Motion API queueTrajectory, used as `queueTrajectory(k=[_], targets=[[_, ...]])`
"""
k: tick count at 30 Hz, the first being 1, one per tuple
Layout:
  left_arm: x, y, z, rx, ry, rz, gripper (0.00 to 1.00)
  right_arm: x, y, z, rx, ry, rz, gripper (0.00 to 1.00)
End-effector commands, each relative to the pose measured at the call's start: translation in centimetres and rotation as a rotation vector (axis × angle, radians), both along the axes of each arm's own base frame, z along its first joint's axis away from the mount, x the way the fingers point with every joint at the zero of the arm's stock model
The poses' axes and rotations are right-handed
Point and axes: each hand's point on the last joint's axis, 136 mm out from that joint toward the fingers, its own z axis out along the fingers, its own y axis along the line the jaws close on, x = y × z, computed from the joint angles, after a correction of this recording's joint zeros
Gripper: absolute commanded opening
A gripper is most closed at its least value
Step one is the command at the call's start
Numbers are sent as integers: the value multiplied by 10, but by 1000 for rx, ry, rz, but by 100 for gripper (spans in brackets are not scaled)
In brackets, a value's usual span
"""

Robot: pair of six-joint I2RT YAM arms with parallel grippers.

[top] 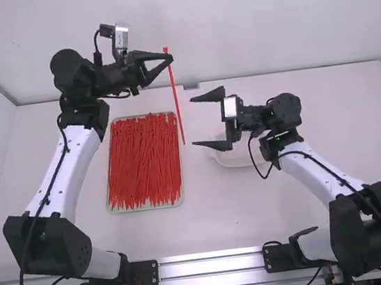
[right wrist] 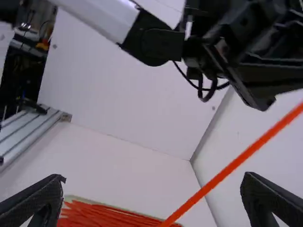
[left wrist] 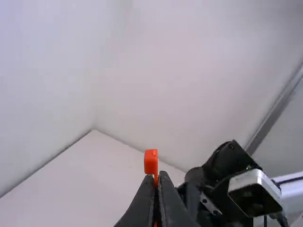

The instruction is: Fasten the cable tie

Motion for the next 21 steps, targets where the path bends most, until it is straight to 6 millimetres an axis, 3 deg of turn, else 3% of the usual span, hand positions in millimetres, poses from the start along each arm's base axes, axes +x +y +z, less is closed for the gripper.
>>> queueTrajectory(k=[1,4,14,21], targets=[[8,2,10,-7,-11,18,2,-16,-1,2,-24,-212,87,100],[20,1,10,-1,55,14,2,-39,-9,-10,-43,-450,218,100],[58,-5,-3,-10,316,5,2,-45,-10,-30,-5,-705,208,100],[83,-2,-31,-60,563,-2,2,-42,-19,-50,14,-925,157,100]])
